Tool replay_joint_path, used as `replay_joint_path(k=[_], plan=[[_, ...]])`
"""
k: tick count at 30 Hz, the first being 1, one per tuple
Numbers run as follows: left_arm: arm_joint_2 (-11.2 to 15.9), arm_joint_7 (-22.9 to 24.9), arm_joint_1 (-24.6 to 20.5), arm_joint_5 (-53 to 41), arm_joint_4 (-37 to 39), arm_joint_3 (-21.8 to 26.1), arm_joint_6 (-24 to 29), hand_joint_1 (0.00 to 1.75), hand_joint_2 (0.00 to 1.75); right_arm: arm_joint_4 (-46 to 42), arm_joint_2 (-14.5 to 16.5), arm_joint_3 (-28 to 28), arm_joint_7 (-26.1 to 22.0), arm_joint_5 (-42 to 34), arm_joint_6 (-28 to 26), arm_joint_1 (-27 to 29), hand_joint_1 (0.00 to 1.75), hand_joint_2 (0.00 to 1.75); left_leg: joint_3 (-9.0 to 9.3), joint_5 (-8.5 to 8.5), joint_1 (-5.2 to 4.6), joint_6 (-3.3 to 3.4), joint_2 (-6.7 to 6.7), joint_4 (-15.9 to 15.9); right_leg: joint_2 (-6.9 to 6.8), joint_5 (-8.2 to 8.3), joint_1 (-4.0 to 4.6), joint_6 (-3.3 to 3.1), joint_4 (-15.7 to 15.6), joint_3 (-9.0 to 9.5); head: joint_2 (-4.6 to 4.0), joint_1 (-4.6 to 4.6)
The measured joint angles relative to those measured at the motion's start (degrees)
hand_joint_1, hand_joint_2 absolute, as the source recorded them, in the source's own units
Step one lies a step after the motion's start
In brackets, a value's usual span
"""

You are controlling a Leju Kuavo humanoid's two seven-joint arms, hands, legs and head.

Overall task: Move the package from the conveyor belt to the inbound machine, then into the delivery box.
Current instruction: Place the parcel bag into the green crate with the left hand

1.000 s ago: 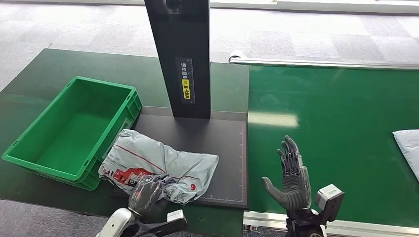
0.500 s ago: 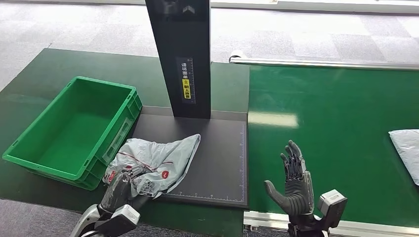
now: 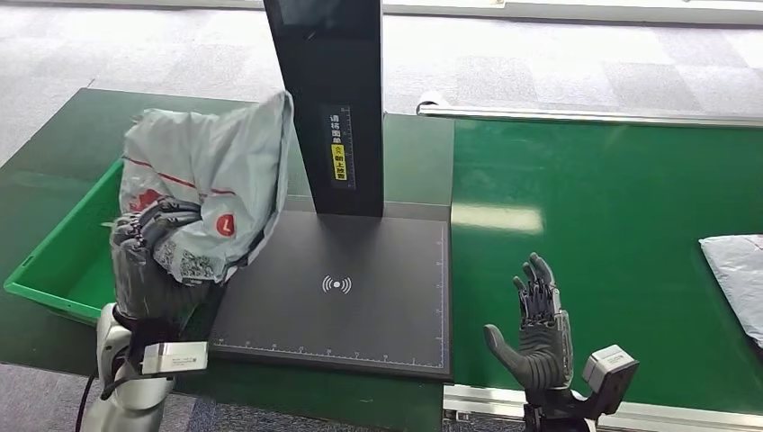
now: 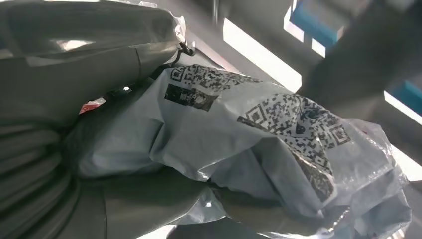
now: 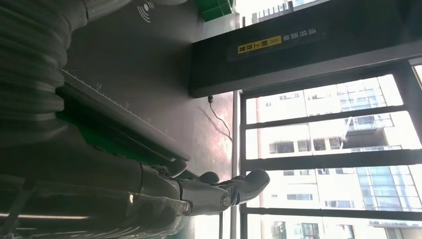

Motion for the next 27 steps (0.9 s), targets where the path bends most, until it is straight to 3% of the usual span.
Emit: replay_joint_path(k=[4, 8, 15, 20, 24, 27], plan=[[0.1, 9.1, -6.7, -9.9, 3.9, 1.8, 7.8, 1.75, 1.75, -0.3, 0.1, 0.3, 0.8, -0.1, -0.1, 0.0, 0.0, 1.75, 0.0, 0.01, 0.0, 0.01, 0.0, 0.0, 0.0, 0.0, 0.0, 0.0, 0.0, 0.01, 0.0, 0.01], [1.5, 18.2, -14.6, -18.5, 17.0, 7.9, 12.1, 1.75, 1.75, -0.9, 0.1, 0.6, 1.5, -0.2, -0.4, 0.0, 0.0, 1.75, 0.03, 0.07, 0.03, -0.01, 0.11, 0.0, 0.06, 0.09, 0.04, -0.1, 0.0, -0.01, 0.0, 0.0], [6.2, 22.6, -25.1, -25.3, 41.3, 16.2, 15.4, 1.75, 1.75, -1.3, -0.2, 1.2, 2.1, -1.0, -0.8, -0.2, 0.0, 1.75, -0.01, 0.11, 0.1, -0.05, 0.15, 0.0, 0.11, 0.11, 0.11, -0.13, 0.1, -0.07, 0.0, 0.01], [8.8, 23.5, -29.0, -26.6, 52.0, 18.3, 16.2, 1.75, 1.75, -1.6, -0.3, 1.7, 2.5, -1.0, -0.9, -0.2, 0.0, 1.75, -0.08, 0.11, 0.1, -0.05, 0.12, 0.0, 0.13, 0.11, 0.1, -0.13, 0.1, -0.14, 0.0, 0.01], [9.9, 24.9, -30.5, -26.6, 57.0, 19.2, 15.2, 0.0, 1.75, -1.6, -0.3, 1.9, 2.6, -1.0, -1.3, -0.2, 0.0, 1.75, -0.09, 0.11, 0.1, -0.05, 0.13, 0.0, 0.13, 0.11, 0.1, -0.13, 0.1, -0.16, 0.0, 0.01], [10.1, 24.1, -30.9, -24.0, 58.8, 20.0, 12.7, 0.0, 1.75, -1.6, -0.4, 2.2, 2.5, -0.9, -1.8, -0.2, 0.0, 1.75, -0.09, 0.11, 0.1, -0.05, 0.12, 0.0, 0.13, 0.11, 0.1, -0.13, 0.1, -0.17, 0.0, 0.0]])
